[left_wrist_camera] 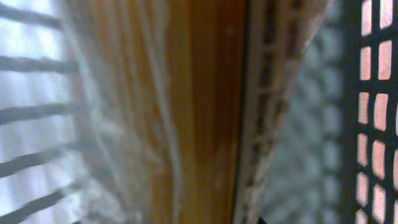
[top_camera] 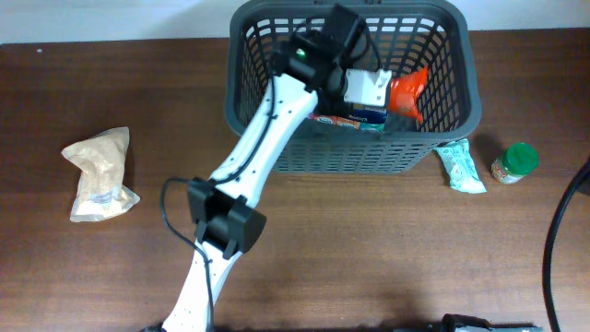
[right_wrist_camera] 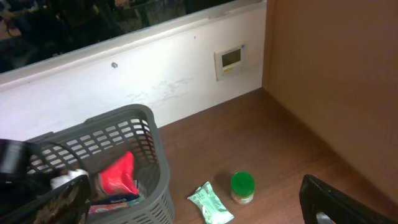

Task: Pack container
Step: 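Place the spaghetti pack into the basket beside the blue box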

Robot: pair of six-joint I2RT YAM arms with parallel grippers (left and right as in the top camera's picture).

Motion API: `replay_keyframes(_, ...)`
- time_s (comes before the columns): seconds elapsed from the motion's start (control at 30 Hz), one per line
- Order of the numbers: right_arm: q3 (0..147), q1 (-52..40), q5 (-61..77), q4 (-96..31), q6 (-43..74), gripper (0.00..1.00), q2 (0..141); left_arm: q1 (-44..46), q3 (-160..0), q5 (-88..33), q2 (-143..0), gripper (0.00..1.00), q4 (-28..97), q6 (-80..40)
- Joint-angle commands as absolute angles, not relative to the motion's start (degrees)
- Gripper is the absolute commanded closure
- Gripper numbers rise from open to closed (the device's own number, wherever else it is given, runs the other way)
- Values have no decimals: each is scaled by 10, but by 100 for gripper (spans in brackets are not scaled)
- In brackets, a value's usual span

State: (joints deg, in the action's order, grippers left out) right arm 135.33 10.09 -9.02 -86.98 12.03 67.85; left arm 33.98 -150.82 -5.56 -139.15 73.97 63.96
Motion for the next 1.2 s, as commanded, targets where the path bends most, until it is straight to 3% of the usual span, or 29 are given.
replay_keyframes(0.0,1357,106,-99,-868,125,1,680,349,-1499,-63,-1370,98,743,598)
replay_keyframes(0.33,1357,106,-99,-868,125,1,680,353,-1482,-62,-1402,95,795,598)
replay_keyframes(0.37,1357,106,-99,-868,125,1,680,353,-1482,-62,-1402,86,797,597)
replay_keyframes(0.4,1357,106,-99,-868,125,1,680,353,-1482,-62,-1402,70,797,589)
replay_keyframes(0.43,1357,106,-99,-868,125,1,680,353,-1483,-62,-1399,1,795,575)
replay_keyframes(0.63,1357,106,-99,-868,125,1,680,348,-1538,23,-1383,1,813,442)
replay_keyframes(0.83,1357,106,-99,-868,125,1,680,307,-1604,28,-1316,1,842,366)
replay_keyframes(1.17,1357,106,-99,-868,125,1,680,100,-1597,-13,-1166,1,829,286)
